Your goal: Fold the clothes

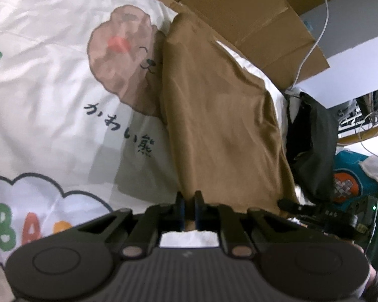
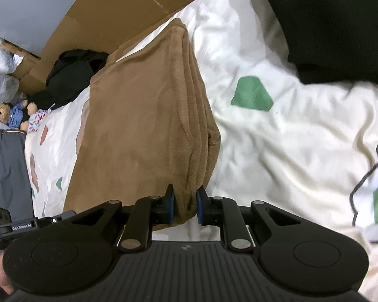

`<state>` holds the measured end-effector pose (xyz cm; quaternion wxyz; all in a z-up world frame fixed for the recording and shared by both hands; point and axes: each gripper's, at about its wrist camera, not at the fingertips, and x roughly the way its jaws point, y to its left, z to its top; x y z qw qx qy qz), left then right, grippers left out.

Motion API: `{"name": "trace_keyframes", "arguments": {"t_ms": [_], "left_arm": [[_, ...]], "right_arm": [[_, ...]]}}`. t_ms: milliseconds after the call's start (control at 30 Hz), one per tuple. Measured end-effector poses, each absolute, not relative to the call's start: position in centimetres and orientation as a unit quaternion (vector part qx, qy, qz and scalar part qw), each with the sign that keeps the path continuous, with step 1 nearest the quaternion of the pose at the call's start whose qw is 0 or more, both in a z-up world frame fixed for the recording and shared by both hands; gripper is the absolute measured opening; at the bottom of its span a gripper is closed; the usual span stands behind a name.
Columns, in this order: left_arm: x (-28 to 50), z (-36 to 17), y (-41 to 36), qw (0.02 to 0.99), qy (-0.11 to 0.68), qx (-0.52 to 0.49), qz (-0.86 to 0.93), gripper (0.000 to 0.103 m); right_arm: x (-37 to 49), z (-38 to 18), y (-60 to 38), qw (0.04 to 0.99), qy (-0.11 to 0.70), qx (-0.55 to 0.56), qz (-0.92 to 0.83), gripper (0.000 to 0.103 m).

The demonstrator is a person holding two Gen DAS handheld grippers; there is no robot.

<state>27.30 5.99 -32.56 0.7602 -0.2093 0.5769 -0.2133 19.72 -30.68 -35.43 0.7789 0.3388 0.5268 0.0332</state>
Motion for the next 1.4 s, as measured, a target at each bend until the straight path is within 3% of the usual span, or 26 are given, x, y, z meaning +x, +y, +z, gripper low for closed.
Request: {"name": "trace_keyframes", "arguments": {"t_ms": [667, 967, 1100, 1233, 1400], "left_arm": [[24.5, -33.6, 8.8, 0.755, 0.592, -0.205, -0.194, 0.009], [24.1, -34.2, 11.2, 0.756, 0.605, -0.194, -0.159, 0.014], [24.1, -33.2, 11.8, 0.761, 0.597, -0.2, -0.154, 0.028], [24.1, -32.2, 11.8, 0.766, 0.591, -0.199, -0.153, 0.041], [24.4, -31.4, 11.6, 0.77, 0.586, -0.199, -0.154, 0.041]], "right_arm": [[16.3, -36.2, -27.9, 0.768, 0.535, 0.351, 0.026, 0.019], [15.9, -36.6, -28.2, 0.76, 0.545, 0.354, 0.0, 0.047], [15.7, -36.0, -28.3, 0.765, 0.54, 0.352, -0.001, 0.06], [15.5, -35.1, -28.5, 0.771, 0.532, 0.351, -0.001, 0.064], [15.3, -34.1, -28.8, 0.782, 0.521, 0.343, 0.002, 0.066]]}}
